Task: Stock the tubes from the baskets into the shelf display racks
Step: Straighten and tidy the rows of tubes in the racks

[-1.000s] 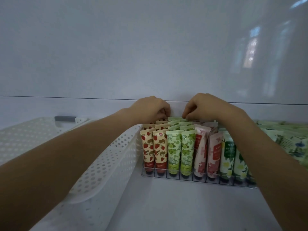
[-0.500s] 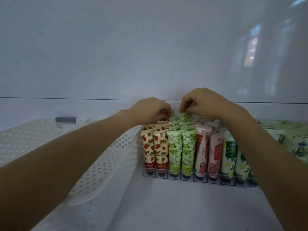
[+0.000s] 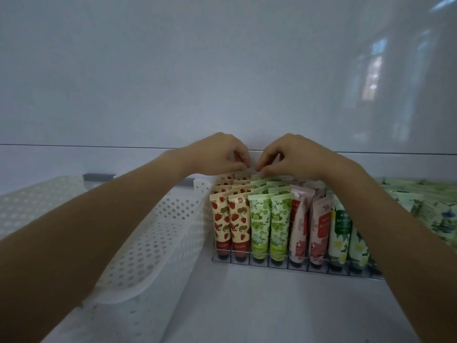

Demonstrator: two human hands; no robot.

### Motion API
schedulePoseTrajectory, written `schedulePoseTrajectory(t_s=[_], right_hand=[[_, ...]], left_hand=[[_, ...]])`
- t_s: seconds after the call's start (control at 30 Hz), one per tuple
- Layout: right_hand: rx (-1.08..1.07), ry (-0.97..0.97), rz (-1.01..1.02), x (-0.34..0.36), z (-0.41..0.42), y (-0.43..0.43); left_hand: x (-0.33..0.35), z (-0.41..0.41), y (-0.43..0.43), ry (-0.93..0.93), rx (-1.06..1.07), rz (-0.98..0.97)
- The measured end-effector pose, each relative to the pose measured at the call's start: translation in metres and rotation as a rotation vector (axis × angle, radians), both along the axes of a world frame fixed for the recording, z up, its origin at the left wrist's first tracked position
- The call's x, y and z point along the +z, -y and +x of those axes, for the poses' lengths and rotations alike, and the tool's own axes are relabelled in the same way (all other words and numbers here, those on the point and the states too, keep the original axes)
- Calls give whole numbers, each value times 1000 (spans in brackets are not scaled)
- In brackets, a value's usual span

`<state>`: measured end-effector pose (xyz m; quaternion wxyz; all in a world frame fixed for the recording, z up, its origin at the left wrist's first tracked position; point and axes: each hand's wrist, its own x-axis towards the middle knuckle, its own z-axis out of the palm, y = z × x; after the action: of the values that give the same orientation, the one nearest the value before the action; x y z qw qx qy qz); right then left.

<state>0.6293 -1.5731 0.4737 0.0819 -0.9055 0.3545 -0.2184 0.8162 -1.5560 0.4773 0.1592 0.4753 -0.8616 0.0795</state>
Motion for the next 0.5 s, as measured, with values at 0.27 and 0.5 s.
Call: schedulePoseTrajectory(t_s=[0.27, 0.5], right_hand=[[0, -17, 53, -8, 6, 0], [-13, -9, 65, -7, 6, -2]], left_hand=[[-4, -1, -4, 20, -20, 169], [-7, -2, -4, 6, -16, 164]])
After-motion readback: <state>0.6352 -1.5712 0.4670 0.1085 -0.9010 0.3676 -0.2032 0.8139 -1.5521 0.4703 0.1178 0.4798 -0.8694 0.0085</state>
